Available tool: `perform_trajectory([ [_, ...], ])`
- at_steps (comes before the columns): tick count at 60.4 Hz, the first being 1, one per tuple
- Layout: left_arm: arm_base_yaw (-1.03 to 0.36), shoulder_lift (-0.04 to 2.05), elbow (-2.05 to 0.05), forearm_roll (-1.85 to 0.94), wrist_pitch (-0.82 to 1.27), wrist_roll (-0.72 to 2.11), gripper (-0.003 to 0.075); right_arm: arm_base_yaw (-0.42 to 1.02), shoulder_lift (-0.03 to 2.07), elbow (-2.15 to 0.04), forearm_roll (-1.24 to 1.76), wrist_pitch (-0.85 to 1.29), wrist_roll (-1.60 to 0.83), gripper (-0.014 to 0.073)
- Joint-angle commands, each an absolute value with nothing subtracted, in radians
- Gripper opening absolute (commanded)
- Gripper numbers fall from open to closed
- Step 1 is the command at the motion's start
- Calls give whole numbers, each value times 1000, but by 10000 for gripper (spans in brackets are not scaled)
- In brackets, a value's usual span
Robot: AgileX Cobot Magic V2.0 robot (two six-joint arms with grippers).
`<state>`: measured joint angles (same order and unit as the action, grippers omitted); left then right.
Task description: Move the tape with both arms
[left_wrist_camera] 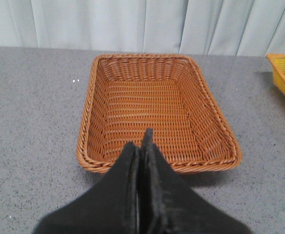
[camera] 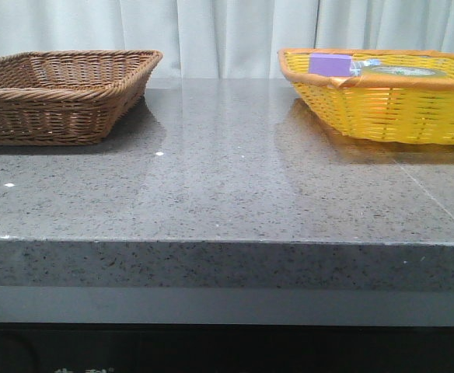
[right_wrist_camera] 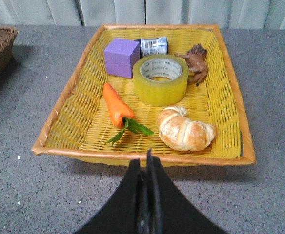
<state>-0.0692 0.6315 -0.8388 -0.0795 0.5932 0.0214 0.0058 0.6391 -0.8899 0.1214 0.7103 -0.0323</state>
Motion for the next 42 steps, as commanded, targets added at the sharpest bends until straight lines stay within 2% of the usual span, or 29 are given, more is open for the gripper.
perform_trajectory([
  [1,-75,659,-875,-91,524,14,-20,0,667,-923,111,649,-34,-71],
  [16,-75,716,-875,-91,530,14,-18,0,730,-923,109,722,-34,-67],
  [20,-75,728,-875,-78,530,14,20,0,731,-923,104,742,-35,-39],
  [22,-75,736,-875,-71,530,14,66,0,739,-923,101,750,-35,0],
  [26,-75,744,-875,-68,530,17,209,0,750,-923,99,756,-35,129],
  [28,-75,746,-875,-68,528,17,312,0,750,-923,98,757,-36,235],
  [32,-75,748,-875,-68,521,17,451,0,751,-923,98,752,-36,417],
  [35,-75,748,-875,-68,517,17,501,0,751,-923,98,748,-36,519],
  [38,-75,748,-875,-68,513,17,508,0,751,-923,98,748,-36,593],
  [42,-75,748,-875,-68,511,17,494,0,751,-923,98,748,-36,622],
])
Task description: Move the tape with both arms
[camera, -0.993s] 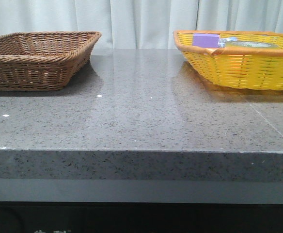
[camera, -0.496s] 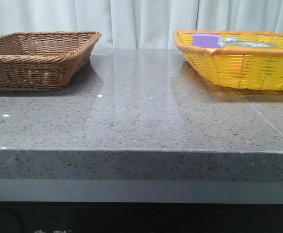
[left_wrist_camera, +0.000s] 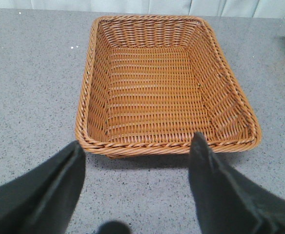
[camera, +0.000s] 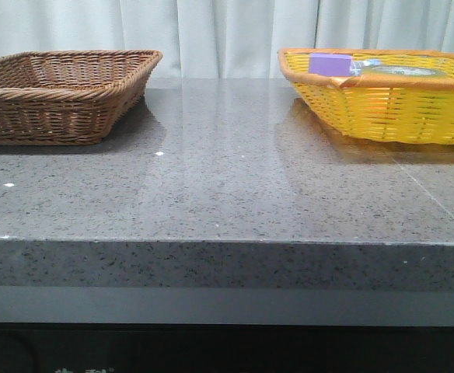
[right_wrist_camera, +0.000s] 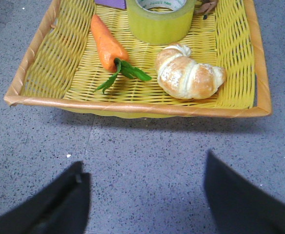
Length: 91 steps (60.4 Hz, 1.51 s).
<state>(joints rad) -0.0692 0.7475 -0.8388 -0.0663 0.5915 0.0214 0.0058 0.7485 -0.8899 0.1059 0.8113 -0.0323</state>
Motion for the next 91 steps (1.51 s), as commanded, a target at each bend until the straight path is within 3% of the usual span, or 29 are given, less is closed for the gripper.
perform_trajectory([
  [1,-75,748,-875,-68,509,17,491,0,751,-923,98,748,-36,622],
  [14,-107,748,-875,-84,502,18,490,-1,793,-948,96,754,-15,622],
  [37,-339,748,-878,-80,524,42,490,-56,1147,-1269,96,874,10,622],
  [73,-351,748,-878,-80,522,42,490,-82,1740,-1853,88,990,-20,619],
  [91,-351,748,-878,-80,522,42,490,-107,1951,-2063,88,1006,-21,485],
])
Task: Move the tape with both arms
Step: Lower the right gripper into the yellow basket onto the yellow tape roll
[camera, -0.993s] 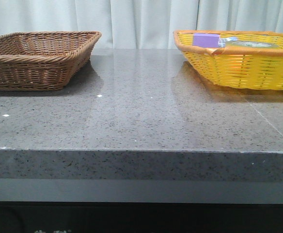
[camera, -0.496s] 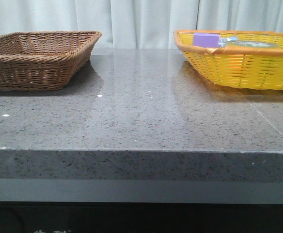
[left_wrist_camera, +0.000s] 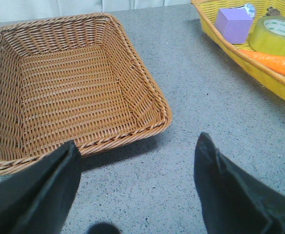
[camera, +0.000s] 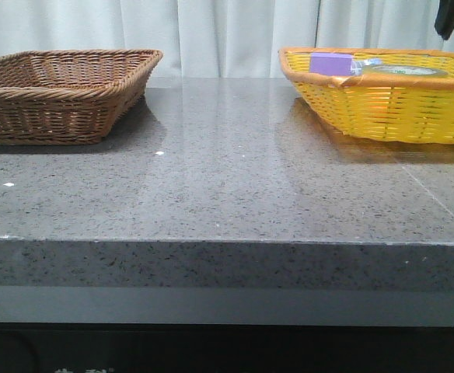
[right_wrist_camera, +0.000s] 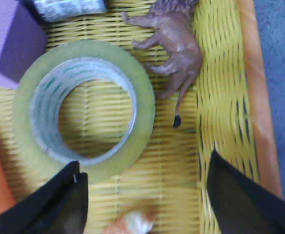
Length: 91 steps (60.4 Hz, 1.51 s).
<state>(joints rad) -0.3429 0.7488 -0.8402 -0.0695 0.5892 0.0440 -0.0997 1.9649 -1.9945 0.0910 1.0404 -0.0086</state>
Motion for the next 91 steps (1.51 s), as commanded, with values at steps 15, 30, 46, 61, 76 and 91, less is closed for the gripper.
perform_trajectory([
  [15,-351,748,-878,-80,522,42,490,-107,2051,-2149,150,999,-29,483],
  [30,-351,748,-878,-80,522,42,490,-107,2104,-2152,158,943,-31,483],
  [46,-351,748,-878,-80,522,42,490,-107,2143,-2152,161,905,-31,384],
  [61,-351,748,-878,-80,522,42,490,-107,2141,-2157,168,898,-31,156],
  [76,-351,748,-878,-80,520,42,490,-107,2119,-2271,170,1007,-31,127],
  [91,-351,748,-878,-80,520,42,490,-74,2007,-2301,242,1057,-144,127],
])
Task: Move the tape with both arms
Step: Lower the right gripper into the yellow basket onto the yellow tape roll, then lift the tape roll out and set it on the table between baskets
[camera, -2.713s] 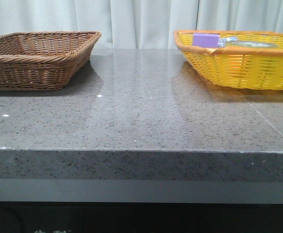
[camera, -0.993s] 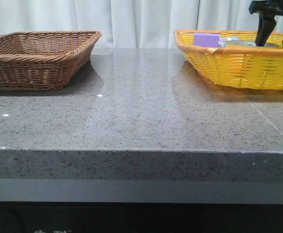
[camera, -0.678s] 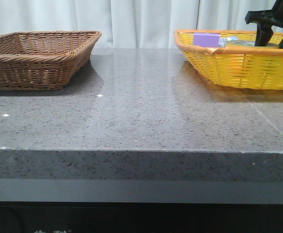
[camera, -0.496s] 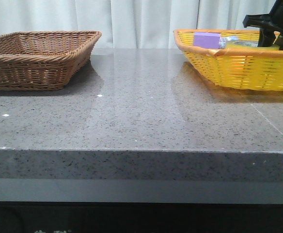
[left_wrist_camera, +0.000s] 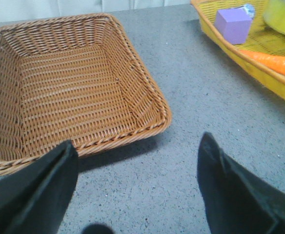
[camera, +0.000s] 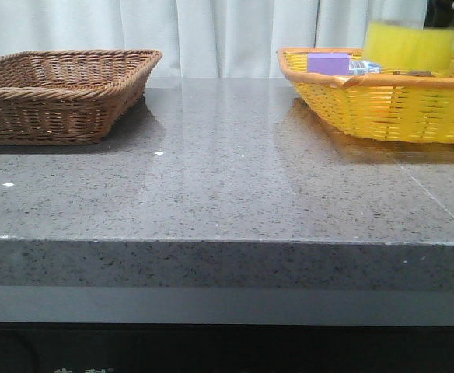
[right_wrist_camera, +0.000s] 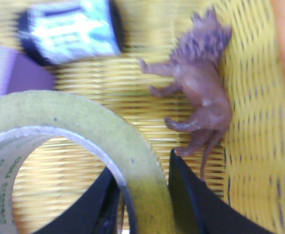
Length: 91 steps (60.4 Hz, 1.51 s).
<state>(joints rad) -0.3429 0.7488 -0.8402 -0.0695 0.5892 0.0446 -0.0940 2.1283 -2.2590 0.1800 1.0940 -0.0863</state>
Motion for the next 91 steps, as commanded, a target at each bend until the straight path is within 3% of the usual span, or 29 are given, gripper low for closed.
perform_trajectory([
  [1,-351,748,-878,-80,520,42,490,-68,2000,-2301,247,1057,-153,127],
  [33,-351,748,-878,-80,520,42,490,260,1885,-2212,264,1076,-299,127],
  [51,-351,748,-878,-80,520,42,490,432,1805,-1929,263,848,-382,127],
  [66,-351,748,-878,-80,520,42,490,471,1807,-1746,263,734,-473,127],
  [91,-351,748,-878,-80,520,42,490,474,1873,-1729,266,719,-554,131],
])
